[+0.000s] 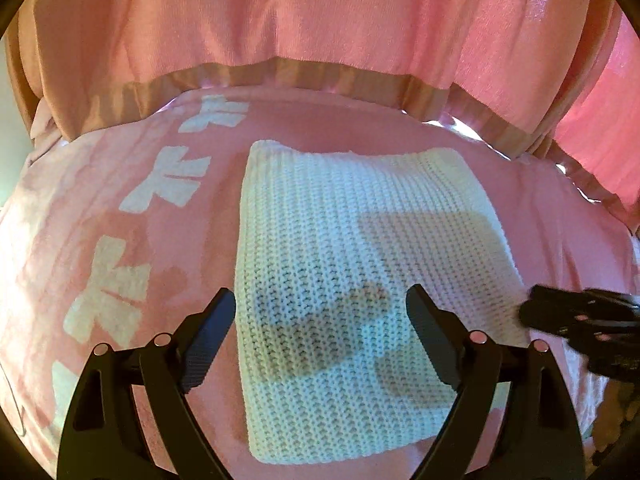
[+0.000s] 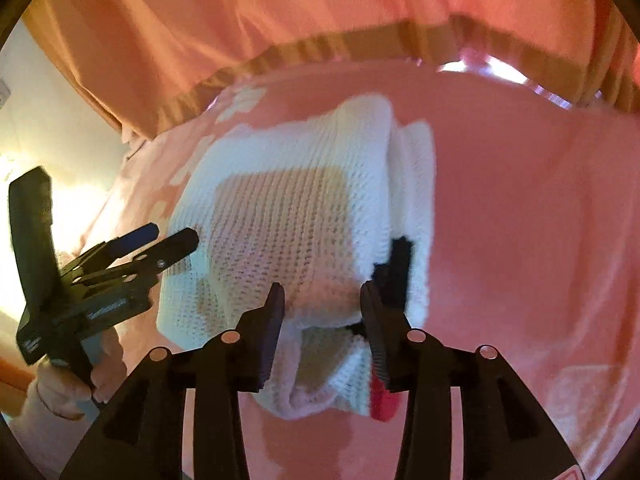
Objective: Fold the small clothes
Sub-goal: 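Lower the folded sweater onto the bed cover and open both tools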
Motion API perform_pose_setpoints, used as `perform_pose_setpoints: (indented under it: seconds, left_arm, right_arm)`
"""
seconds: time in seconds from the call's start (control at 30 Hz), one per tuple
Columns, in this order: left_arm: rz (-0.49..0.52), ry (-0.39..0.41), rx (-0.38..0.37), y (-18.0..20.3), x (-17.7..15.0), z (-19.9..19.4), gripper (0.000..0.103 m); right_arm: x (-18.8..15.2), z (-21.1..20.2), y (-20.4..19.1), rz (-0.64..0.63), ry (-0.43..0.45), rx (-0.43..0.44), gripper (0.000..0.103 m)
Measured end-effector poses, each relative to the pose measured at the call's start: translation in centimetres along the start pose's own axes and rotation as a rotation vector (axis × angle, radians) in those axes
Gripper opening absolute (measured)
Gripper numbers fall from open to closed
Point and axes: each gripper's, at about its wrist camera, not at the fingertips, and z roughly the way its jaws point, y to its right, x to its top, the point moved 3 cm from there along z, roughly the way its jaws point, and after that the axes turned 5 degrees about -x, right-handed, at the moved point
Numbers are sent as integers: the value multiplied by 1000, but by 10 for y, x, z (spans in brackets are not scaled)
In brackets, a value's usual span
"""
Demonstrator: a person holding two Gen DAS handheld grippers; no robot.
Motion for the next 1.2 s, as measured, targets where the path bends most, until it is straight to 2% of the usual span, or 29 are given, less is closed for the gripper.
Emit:
perform_pose_setpoints:
  seconds: [0.03,0.07,0.1,0.17,0.2,0.27,0.3,0.33,0.43,0.5,0.57,0.63,0.7,0.77,0.83,0.93,1.03,1.2]
  left_arm:
    - [2,1,-1,1,0,0,85]
    - [6,-2,-4,3,-1,0,85]
    - [9,-8,-8,4,-2,0,85]
    - [17,-16,-13,6,-4,0,85]
    - [23,-18,-11,7,-4,0,85]
    - [37,-26,2,8,-7,3,86]
    - [50,-38,11,9,-8,6,86]
    - [61,-52,26,9,-10,10,86]
    - [65,-68,38,8,-12,12,86]
    - [62,-59,31,8,-11,9,86]
    - [71,-54,38,10,-11,9,86]
    - [77,-57,50,12,-12,12,86]
    - [75,-64,57,12,-13,15,86]
    - [78,-65,60,14,-13,16,86]
    - [83,-58,66,15,-13,14,86]
    - [86,-46,72,15,-11,9,86]
    - [85,-32,66,18,-10,0,86]
    - [101,19,102,21,-10,-16,86]
  right_arm:
    - [0,5,0,-7,-6,-8,26]
    - [2,8,0,-20,2,-24,12]
    - [6,3,0,-20,20,-29,7]
    - [14,-13,3,-16,70,-28,3]
    - [17,-21,10,-16,100,-56,3]
    - [16,-14,30,30,65,-99,0]
    - [12,3,41,45,6,-153,0]
    - [10,6,45,58,-2,-176,0]
    - [9,-14,30,48,63,-80,0]
    - [9,-36,3,-44,145,-29,0]
    - [7,-40,-16,-92,157,23,0]
    - [1,-20,-22,-121,93,22,0]
    - [-4,9,-14,-129,5,-49,0]
    - [-4,25,3,-108,-35,-105,0]
    - [0,26,16,-46,-45,-59,0]
    - [1,13,10,-49,-18,-61,0]
    - [-1,-14,-5,-56,51,-62,0]
    - [-3,-55,-1,-32,171,-134,3]
